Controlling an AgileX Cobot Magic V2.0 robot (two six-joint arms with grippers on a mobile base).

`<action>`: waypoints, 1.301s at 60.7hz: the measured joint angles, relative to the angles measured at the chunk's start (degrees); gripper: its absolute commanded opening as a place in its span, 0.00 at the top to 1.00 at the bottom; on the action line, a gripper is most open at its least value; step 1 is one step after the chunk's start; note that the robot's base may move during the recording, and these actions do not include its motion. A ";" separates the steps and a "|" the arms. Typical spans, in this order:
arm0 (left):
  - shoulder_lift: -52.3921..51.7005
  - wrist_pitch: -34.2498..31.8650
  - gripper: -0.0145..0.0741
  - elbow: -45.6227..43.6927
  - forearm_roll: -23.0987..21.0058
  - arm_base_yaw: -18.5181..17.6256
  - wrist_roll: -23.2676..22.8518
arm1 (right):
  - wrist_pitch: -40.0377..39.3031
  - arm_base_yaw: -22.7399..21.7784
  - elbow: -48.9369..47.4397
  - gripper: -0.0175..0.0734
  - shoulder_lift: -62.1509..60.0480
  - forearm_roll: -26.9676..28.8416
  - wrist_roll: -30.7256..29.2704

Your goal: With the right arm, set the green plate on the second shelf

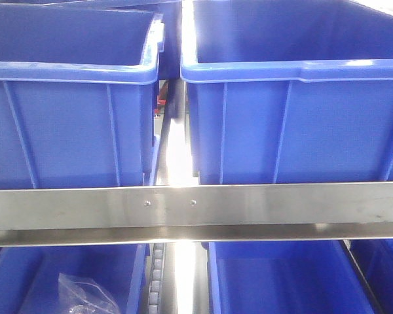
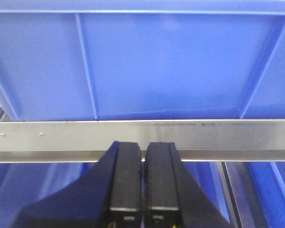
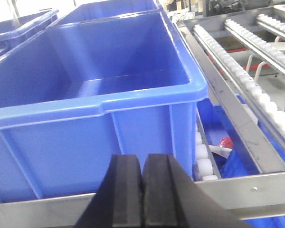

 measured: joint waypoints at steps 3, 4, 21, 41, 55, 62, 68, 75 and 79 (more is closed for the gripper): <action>0.00 0.00 0.70 0.00 0.00 0.00 0.00 | 0.37 -0.08 0.00 0.75 0.00 0.00 -0.09; 0.00 0.00 0.70 0.00 0.00 0.00 0.00 | 0.51 -0.08 0.00 0.75 0.00 0.00 -0.09; 0.00 0.00 0.70 0.00 0.00 0.00 0.00 | 2.32 -0.08 0.00 0.75 0.00 -0.10 -0.87; 0.00 0.00 0.70 0.00 0.00 0.00 0.00 | 2.67 -0.08 0.00 0.75 0.00 -0.12 -0.97; 0.00 0.00 0.70 0.00 0.00 0.00 0.00 | 2.67 -0.08 0.00 0.75 0.00 -1.30 -0.97; 0.00 0.00 0.70 0.00 0.00 0.00 0.00 | 2.67 -0.08 0.00 0.75 0.00 -4.83 -0.87; 0.00 0.00 0.70 0.00 0.00 0.00 0.00 | 2.67 -0.08 0.00 0.75 0.00 -7.20 -0.53; 0.00 0.00 0.70 0.00 0.00 0.00 0.00 | 2.67 -0.08 0.00 0.75 0.00 -8.35 0.04; 0.00 0.00 0.70 0.00 0.00 0.00 0.00 | 2.67 -0.08 0.00 0.75 0.00 -8.47 0.08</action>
